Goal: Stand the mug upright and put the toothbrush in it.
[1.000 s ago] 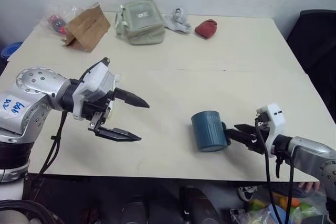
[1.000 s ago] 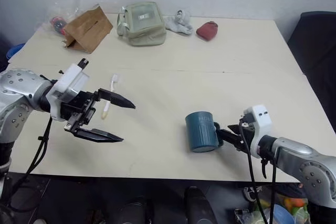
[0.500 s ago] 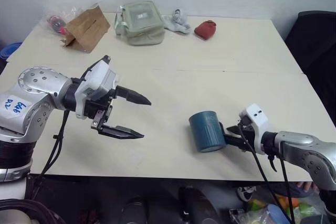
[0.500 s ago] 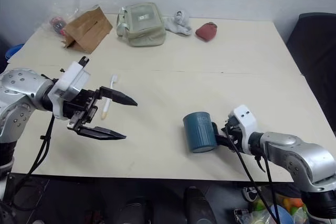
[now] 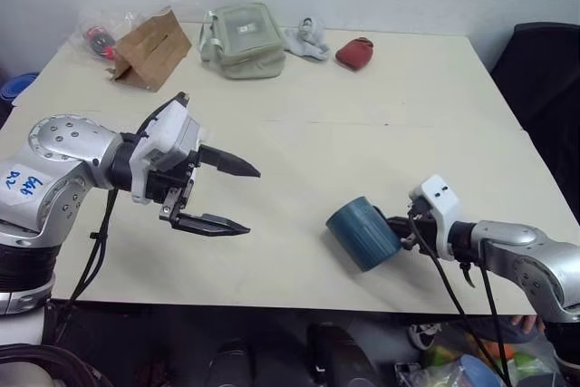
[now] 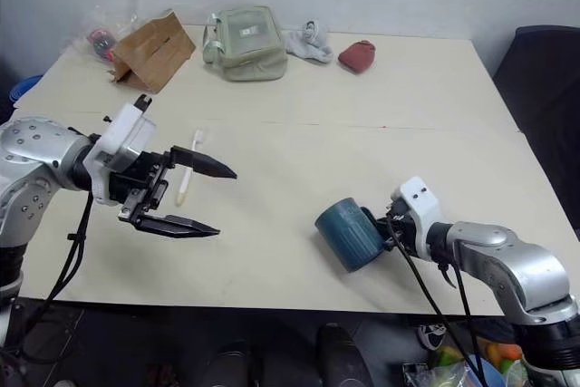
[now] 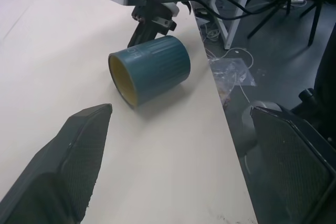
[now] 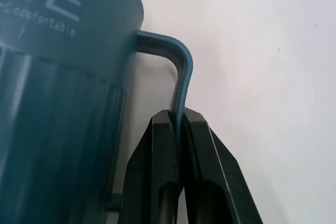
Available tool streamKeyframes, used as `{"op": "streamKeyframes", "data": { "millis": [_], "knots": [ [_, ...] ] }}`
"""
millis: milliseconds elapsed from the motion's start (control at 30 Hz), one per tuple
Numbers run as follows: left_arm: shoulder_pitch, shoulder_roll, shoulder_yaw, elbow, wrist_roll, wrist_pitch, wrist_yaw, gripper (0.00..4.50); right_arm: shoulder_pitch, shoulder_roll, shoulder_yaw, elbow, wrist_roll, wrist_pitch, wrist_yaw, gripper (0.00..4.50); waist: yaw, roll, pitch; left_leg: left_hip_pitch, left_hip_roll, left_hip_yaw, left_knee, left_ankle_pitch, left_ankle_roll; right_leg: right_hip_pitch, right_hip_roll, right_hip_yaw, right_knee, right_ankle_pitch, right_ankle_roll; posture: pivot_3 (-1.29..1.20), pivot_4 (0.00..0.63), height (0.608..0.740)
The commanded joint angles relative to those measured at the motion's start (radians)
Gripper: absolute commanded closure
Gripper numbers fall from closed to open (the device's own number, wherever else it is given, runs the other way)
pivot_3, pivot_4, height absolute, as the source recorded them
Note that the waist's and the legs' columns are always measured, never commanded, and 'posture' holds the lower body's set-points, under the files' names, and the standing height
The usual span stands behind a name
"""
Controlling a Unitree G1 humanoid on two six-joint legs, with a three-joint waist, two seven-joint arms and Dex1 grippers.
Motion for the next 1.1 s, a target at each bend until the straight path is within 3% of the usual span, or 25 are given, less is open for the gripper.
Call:
{"op": "streamKeyframes", "data": {
  "millis": [33, 167, 267, 433, 533, 700, 933, 1033, 1100],
  "knots": [
    [0.021, 0.025, 0.082, -0.02, -0.018, 0.025, 0.044, 0.0, -0.076, 0.134, -0.021, 0.006, -0.044, -0.145, -0.082, 4.47, -0.005, 0.004, 0.002, 0.0, 0.0, 0.0, 0.0, 0.0, 0.0, 0.0, 0.0, 0.0, 0.001, 0.0, 0.0, 0.0, 0.15, 0.74],
    [0.075, 0.05, 0.197, -0.009, -0.049, 0.088, 0.115, 0.0, -0.159, 0.332, 0.07, 0.074, -0.153, -0.328, -0.146, 4.47, -0.017, 0.006, 0.003, -0.002, 0.0, 0.0, -0.001, 0.001, -0.001, -0.004, -0.001, 0.0, 0.003, 0.0, -0.001, 0.0, 0.15, 0.74],
    [0.126, 0.075, 0.304, -0.027, -0.087, 0.157, 0.172, 0.0, -0.231, 0.504, 0.106, 0.248, -0.236, -0.53, -0.196, 4.47, -0.023, 0.006, 0.003, -0.003, 0.0, -0.001, -0.002, 0.001, -0.001, -0.004, -0.002, -0.002, 0.004, 0.0, -0.001, 0.0, 0.15, 0.74],
    [0.21, 0.107, 0.414, -0.052, -0.106, 0.206, 0.232, 0.0, -0.32, 0.66, 0.155, 0.603, -0.405, -0.947, -0.213, 4.47, -0.034, 0.008, 0.004, -0.003, 0.0, 0.0, -0.002, 0.001, -0.002, -0.003, -0.005, -0.004, 0.003, 0.0, -0.001, 0.0, 0.15, 0.74],
    [0.229, 0.118, 0.435, -0.062, -0.109, 0.216, 0.251, 0.0, -0.4, 0.719, 0.131, 0.832, -0.45, -1.104, -0.261, 4.47, -0.045, 0.008, 0.004, -0.003, 0.0, 0.001, -0.002, 0.001, -0.002, -0.002, -0.007, -0.006, 0.003, 0.0, -0.001, 0.0, 0.15, 0.74],
    [0.232, 0.132, 0.436, -0.069, -0.122, 0.216, 0.261, 0.0, -0.424, 0.715, 0.137, 0.981, -0.505, -1.267, -0.242, 4.47, -0.06, 0.008, 0.004, -0.002, 0.0, 0.0, -0.003, 0.002, -0.003, -0.002, -0.006, -0.007, 0.004, 0.0, -0.001, 0.0, 0.15, 0.74],
    [0.208, 0.124, 0.384, -0.053, -0.108, 0.187, 0.256, 0.0, -0.324, 0.652, 0.162, 0.908, -0.535, -1.311, -0.164, 4.47, -0.077, 0.008, 0.004, -0.001, 0.001, -0.001, -0.003, 0.002, -0.005, -0.002, -0.006, -0.006, 0.004, 0.0, -0.001, 0.0, 0.15, 0.74],
    [0.205, 0.12, 0.358, -0.043, -0.097, 0.164, 0.247, 0.0, -0.281, 0.628, 0.162, 0.841, -0.531, -1.286, -0.139, 3.75, -0.076, 0.009, 0.004, -0.001, 0.001, -0.001, -0.003, 0.002, -0.005, -0.001, -0.006, -0.006, 0.004, 0.0, -0.001, 0.0, 0.15, 0.74],
    [0.198, 0.117, 0.345, -0.032, -0.094, 0.152, 0.244, 0.0, -0.257, 0.61, 0.167, 0.801, -0.544, -1.272, -0.132, 3.0, -0.075, 0.009, 0.004, -0.001, 0.001, -0.001, -0.003, 0.002, -0.005, -0.001, -0.006, -0.006, 0.004, 0.0, -0.001, 0.0, 0.15, 0.74]
  ]
}}
